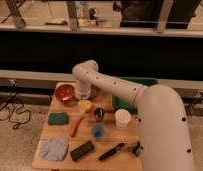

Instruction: Place apple in tray

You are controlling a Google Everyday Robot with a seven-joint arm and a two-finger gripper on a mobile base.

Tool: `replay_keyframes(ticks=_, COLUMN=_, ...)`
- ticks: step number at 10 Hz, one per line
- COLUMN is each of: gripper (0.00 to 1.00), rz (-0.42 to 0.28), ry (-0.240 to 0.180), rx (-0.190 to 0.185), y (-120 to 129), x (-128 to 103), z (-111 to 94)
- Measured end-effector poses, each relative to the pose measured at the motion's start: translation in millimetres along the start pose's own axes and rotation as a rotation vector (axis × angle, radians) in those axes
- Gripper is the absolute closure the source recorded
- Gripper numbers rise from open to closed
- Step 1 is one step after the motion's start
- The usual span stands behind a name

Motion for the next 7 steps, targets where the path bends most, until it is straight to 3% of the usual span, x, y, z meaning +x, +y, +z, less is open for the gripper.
replay_keyframes(ticks=7, gripper=0.20, rz=0.030, ry=0.025, rx=-0.016, y=-1.8, x=18.3, z=9.2)
